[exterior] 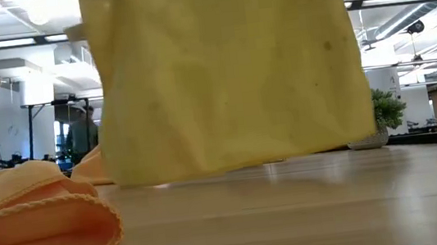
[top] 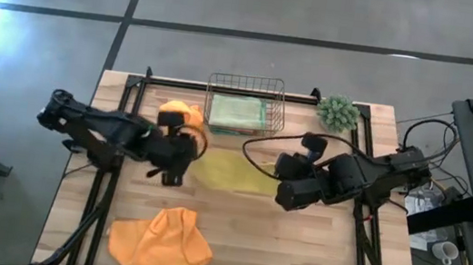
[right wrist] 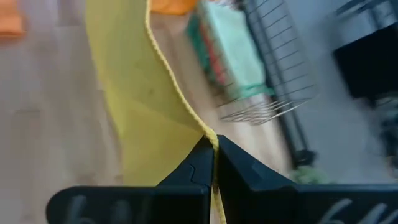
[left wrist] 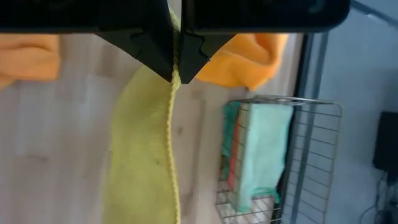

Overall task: Fold microfiber towels
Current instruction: Fold the yellow microfiber cloth

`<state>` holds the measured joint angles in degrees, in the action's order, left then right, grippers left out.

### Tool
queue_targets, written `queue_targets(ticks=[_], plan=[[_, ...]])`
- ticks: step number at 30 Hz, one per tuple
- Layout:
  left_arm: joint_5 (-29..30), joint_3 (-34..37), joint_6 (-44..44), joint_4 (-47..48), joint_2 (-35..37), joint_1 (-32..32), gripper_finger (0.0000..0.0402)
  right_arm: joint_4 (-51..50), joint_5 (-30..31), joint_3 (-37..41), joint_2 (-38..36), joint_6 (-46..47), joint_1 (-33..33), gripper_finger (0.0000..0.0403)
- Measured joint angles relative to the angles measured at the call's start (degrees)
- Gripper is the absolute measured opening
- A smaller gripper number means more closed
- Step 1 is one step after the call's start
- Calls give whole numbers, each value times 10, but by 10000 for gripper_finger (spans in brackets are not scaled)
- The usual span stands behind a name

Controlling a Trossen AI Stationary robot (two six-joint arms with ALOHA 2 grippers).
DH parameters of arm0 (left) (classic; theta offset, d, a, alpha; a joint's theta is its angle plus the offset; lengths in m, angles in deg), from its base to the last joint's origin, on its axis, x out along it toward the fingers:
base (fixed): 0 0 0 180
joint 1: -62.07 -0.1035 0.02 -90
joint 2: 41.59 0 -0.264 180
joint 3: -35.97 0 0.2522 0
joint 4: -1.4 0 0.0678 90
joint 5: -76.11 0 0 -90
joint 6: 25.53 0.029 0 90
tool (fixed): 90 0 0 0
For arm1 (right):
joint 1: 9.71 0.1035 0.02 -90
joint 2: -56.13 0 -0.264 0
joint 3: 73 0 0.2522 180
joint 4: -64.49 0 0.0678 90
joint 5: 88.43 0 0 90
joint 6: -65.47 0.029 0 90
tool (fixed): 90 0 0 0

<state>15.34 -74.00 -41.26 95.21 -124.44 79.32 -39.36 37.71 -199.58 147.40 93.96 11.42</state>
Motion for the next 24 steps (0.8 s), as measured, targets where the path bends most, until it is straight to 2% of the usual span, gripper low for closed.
queue_targets(ticks=[6, 11, 14, 17, 24], plan=[[2, -56, 55, -1, -23, -61, 0, 1, 58, 19, -34, -28, -25, 8], [8, -91, 76, -4, -24, -67, 0, 2, 55, 65, -61, -4, -26, 8], [-26, -92, 67, -4, -24, -65, 0, 6, 25, 95, -65, 23, -25, 8], [-78, -68, 34, -7, -27, -52, 0, 26, 0, 121, -61, 42, -17, 8], [-138, 54, -64, -45, -30, 7, 0, 116, -64, 166, -36, 94, 24, 8]])
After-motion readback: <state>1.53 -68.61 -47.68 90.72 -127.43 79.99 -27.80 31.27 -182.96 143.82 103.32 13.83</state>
